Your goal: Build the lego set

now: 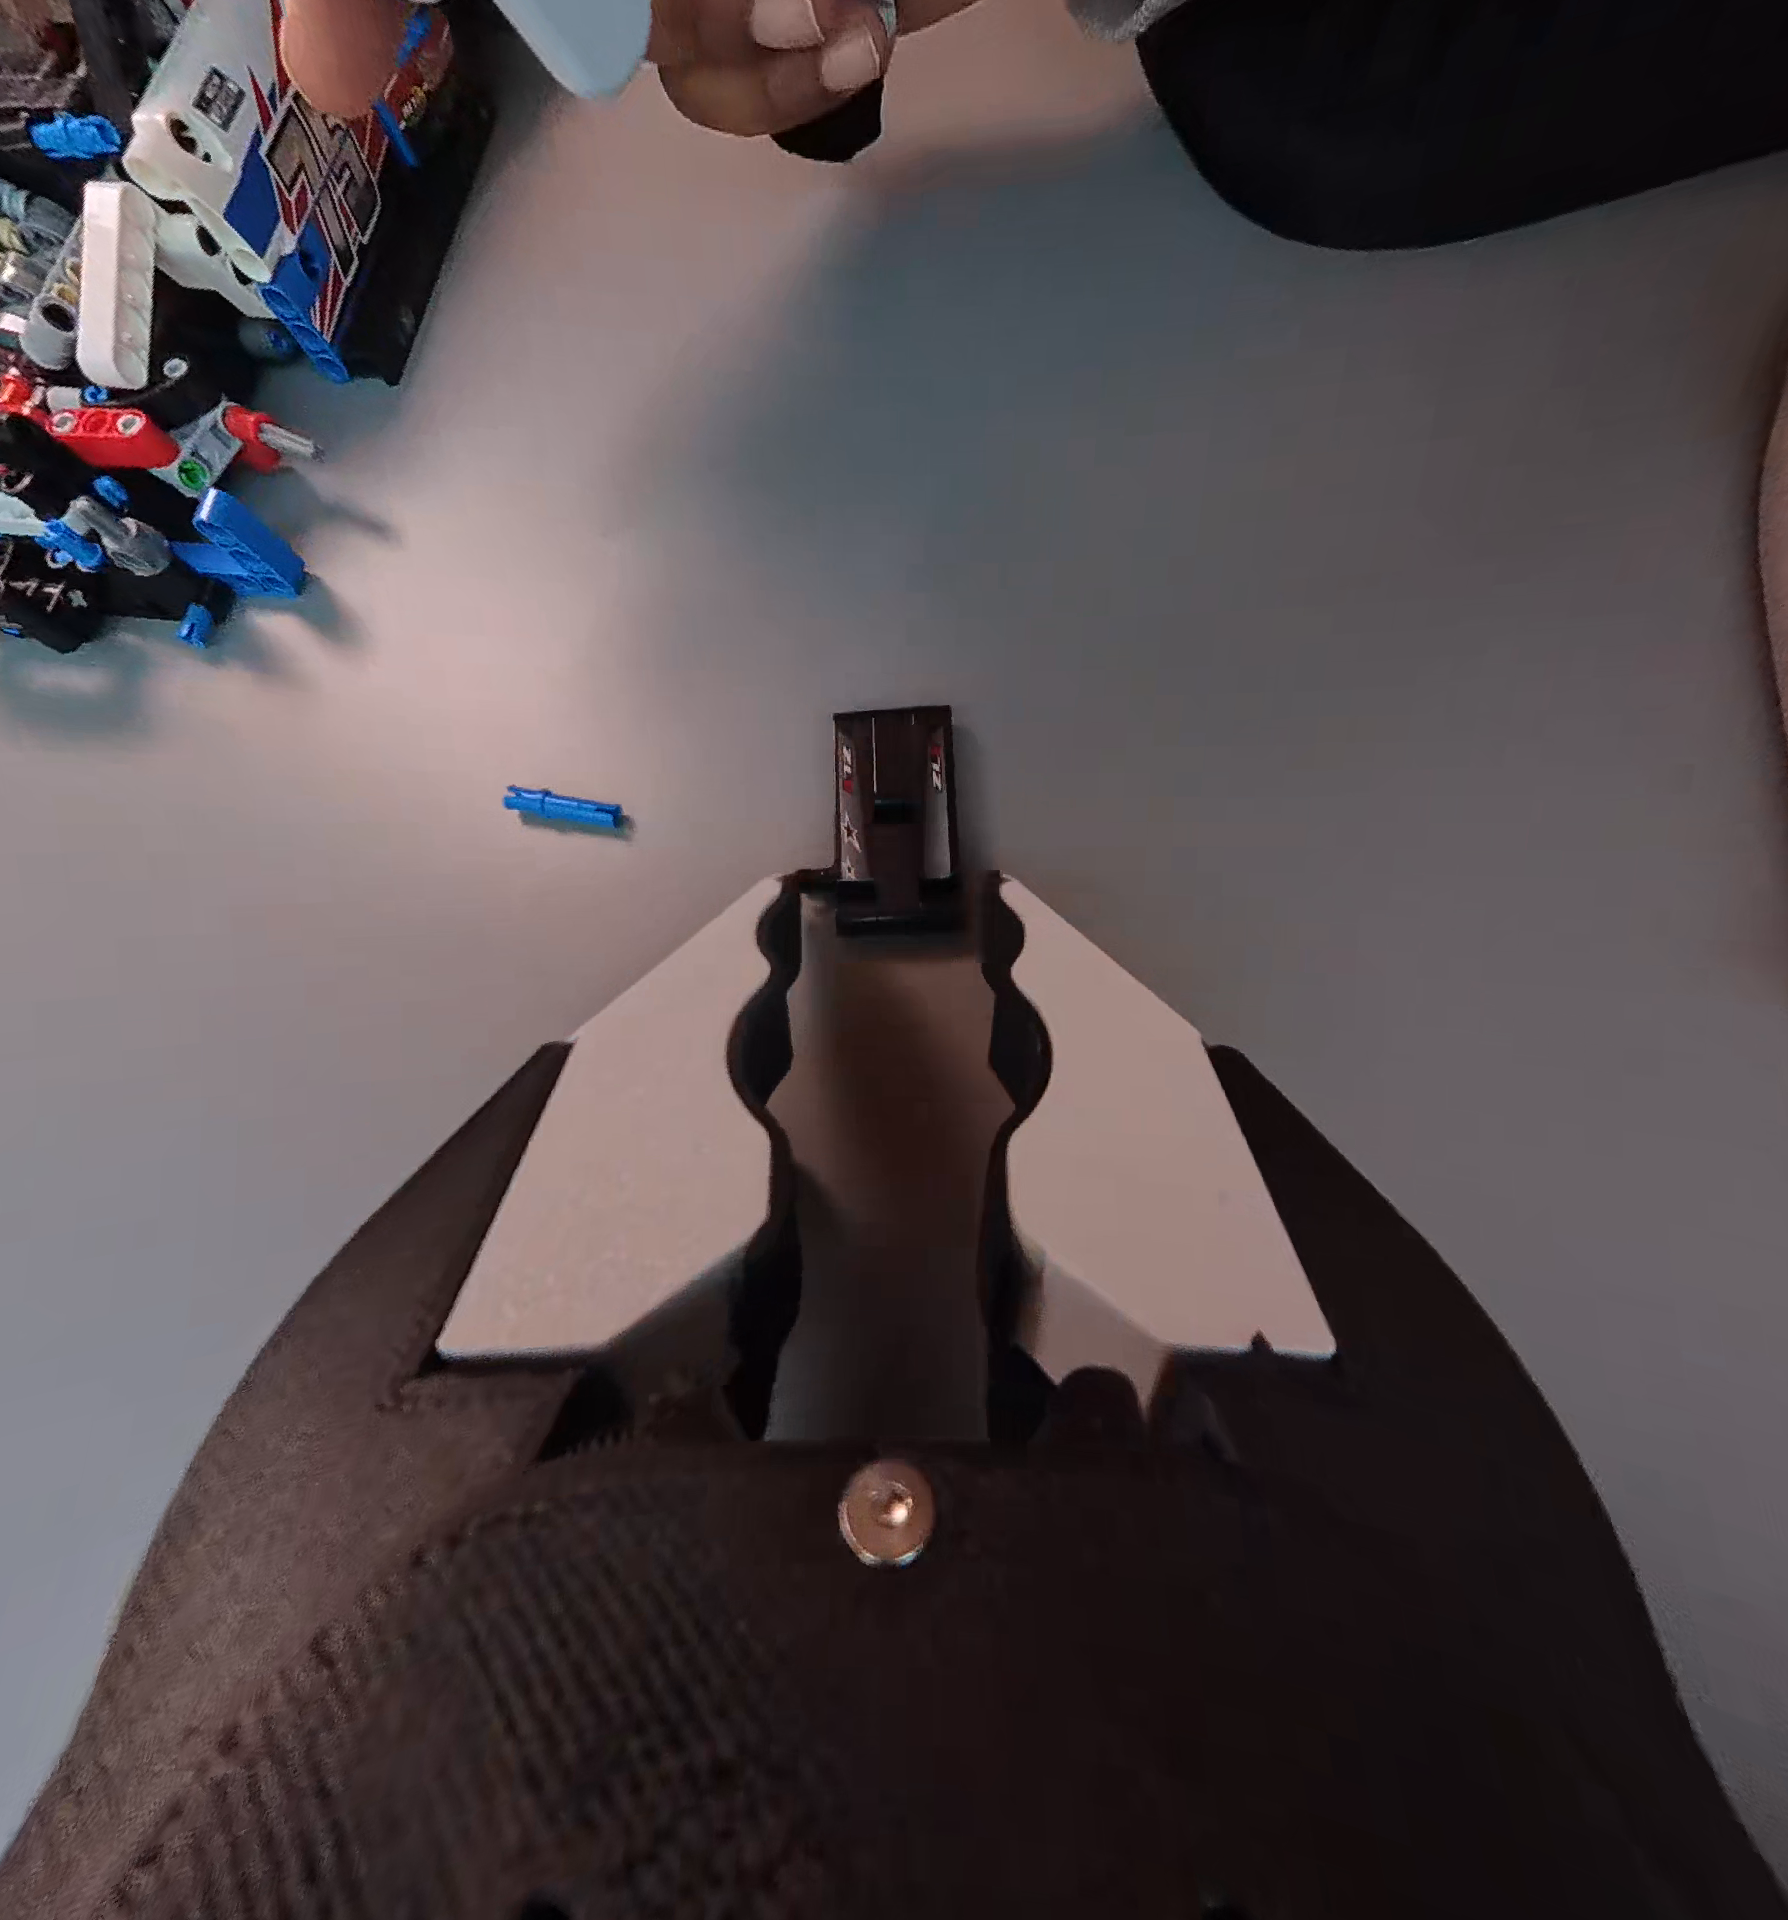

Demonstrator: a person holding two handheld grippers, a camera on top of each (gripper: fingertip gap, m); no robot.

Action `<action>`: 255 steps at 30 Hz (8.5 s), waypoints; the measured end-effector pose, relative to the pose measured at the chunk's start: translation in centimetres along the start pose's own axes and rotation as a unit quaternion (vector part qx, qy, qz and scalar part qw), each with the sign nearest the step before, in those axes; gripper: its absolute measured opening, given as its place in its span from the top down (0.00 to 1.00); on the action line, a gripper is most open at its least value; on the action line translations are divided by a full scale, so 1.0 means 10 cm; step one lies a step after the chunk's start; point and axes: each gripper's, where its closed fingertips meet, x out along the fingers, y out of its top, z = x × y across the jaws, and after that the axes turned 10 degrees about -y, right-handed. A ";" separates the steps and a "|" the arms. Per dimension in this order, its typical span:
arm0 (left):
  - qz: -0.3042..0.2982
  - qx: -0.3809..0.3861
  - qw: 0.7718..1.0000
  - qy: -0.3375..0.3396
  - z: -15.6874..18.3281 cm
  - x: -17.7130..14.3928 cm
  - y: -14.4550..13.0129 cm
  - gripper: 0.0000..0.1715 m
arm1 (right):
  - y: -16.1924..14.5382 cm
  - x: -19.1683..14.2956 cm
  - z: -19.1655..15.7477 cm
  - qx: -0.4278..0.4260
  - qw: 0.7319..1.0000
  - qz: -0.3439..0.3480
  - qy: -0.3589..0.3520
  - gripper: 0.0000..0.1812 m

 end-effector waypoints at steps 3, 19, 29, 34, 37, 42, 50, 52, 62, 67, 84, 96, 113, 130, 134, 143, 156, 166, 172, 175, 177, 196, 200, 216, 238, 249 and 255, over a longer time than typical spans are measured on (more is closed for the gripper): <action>-0.007 0.022 1.000 0.021 -0.03 0.01 0.01 0.87 | 0.02 -0.01 0.06 0.004 1.000 0.003 -0.013 0.77; 0.015 0.026 0.997 0.064 -0.22 -0.22 0.02 0.87 | -0.06 -0.09 0.29 -0.097 0.993 -0.068 -0.026 0.74; 0.007 0.006 1.000 0.019 -0.16 -0.26 -0.09 0.78 | -0.47 -0.22 -0.27 -0.241 0.928 -0.230 0.165 0.71; 0.012 -0.006 1.000 0.013 -0.17 -0.29 -0.12 0.75 | -0.68 -0.17 -0.55 -0.240 0.918 -0.238 0.209 0.72; 0.013 -0.003 1.000 0.017 -0.18 -0.24 -0.11 0.71 | -0.71 -0.17 -0.61 -0.222 0.922 -0.228 0.221 0.73; 0.007 0.001 1.000 0.017 -0.18 -0.17 -0.10 0.68 | -0.71 -0.18 -0.64 -0.193 0.929 -0.217 0.229 0.75; -0.002 -0.006 1.000 0.018 -0.18 -0.14 -0.11 0.82 | -0.76 -0.17 -0.64 -0.169 0.934 -0.213 0.232 0.76; -0.004 -0.011 1.000 0.021 -0.18 -0.14 -0.12 0.82 | -0.78 -0.17 -0.65 -0.163 0.934 -0.215 0.235 0.76; -0.009 -0.054 0.994 0.095 -0.45 -0.28 -0.19 0.83 | -0.82 -0.15 -0.63 -0.157 0.937 -0.217 0.227 0.76; 0.000 -0.099 0.987 0.128 -0.59 -0.38 -0.24 0.83 | -0.84 -0.15 -0.63 -0.156 0.936 -0.219 0.227 0.76; 0.013 -0.159 0.974 0.160 -0.74 -0.47 -0.32 0.82 | -0.84 -0.14 -0.62 -0.150 0.939 -0.217 0.223 0.76; 0.011 -0.157 0.975 0.157 -0.73 -0.47 -0.33 0.82 | -0.84 -0.13 -0.62 -0.149 0.939 -0.216 0.221 0.76; 0.012 -0.156 0.976 0.152 -0.71 -0.47 -0.32 0.82 | -0.84 -0.13 -0.62 -0.146 0.940 -0.214 0.220 0.76; 0.009 -0.135 0.986 0.094 -0.60 -0.60 -0.36 0.71 | -0.84 -0.13 -0.62 -0.145 0.941 -0.213 0.218 0.76; 0.001 -0.133 0.987 0.088 -0.57 -0.52 -0.38 0.73 | -0.84 -0.13 -0.62 -0.142 0.942 -0.211 0.220 0.76; 0.000 -0.124 0.987 0.103 -0.62 -0.45 -0.38 0.78 | -0.84 -0.13 -0.62 -0.142 0.942 -0.207 0.221 0.76; 0.003 -0.130 0.985 0.113 -0.66 -0.47 -0.38 0.87 | -0.84 -0.13 -0.63 -0.144 0.943 -0.205 0.220 0.76; 0.015 -0.141 0.987 0.081 -0.59 -0.47 -0.36 0.87 | -0.66 -0.02 -0.63 -0.137 0.955 -0.170 0.201 0.79; 0.076 -0.142 0.982 0.099 -0.69 -0.65 -0.20 0.78 | 0.45 0.81 -0.40 -0.181 0.980 -0.049 0.071 0.77; 0.142 -0.151 0.968 0.143 -0.84 -0.88 -0.08 0.79 | 1.00 1.36 -0.16 -0.213 0.977 -0.005 -0.008 0.80; 0.171 -0.153 0.957 0.175 -0.94 -1.01 -0.04 0.80 | 1.25 1.75 0.03 -0.175 0.984 -0.010 -0.042 0.83; 0.325 -0.285 0.807 0.403 -3.10 -3.01 0.41 0.83 | 1.39 3.53 -0.09 -0.311 0.946 -0.044 -0.082 1.00; 0.351 -0.346 0.783 0.379 -3.41 -2.93 0.17 0.83 | 1.31 3.42 -0.25 -0.384 0.922 -0.016 -0.043 0.96; 0.341 -0.367 0.757 0.420 -3.84 -2.72 0.03 0.87 | 1.65 2.45 1.59 -0.298 0.917 -0.005 -0.265 0.93; 0.463 -0.382 0.687 0.410 -3.36 -2.93 -0.13 0.79 | 1.95 2.97 1.26 -0.309 0.885 -0.038 -0.346 0.43; 0.362 -0.235 0.795 0.427 -3.52 -2.96 0.51 0.66 | 2.02 2.61 1.35 -0.230 0.939 0.024 -0.255 0.87; 0.334 -0.180 0.826 0.417 -3.67 -2.77 0.88 0.65 | 2.02 2.43 1.39 -0.136 0.977 0.055 -0.153 0.90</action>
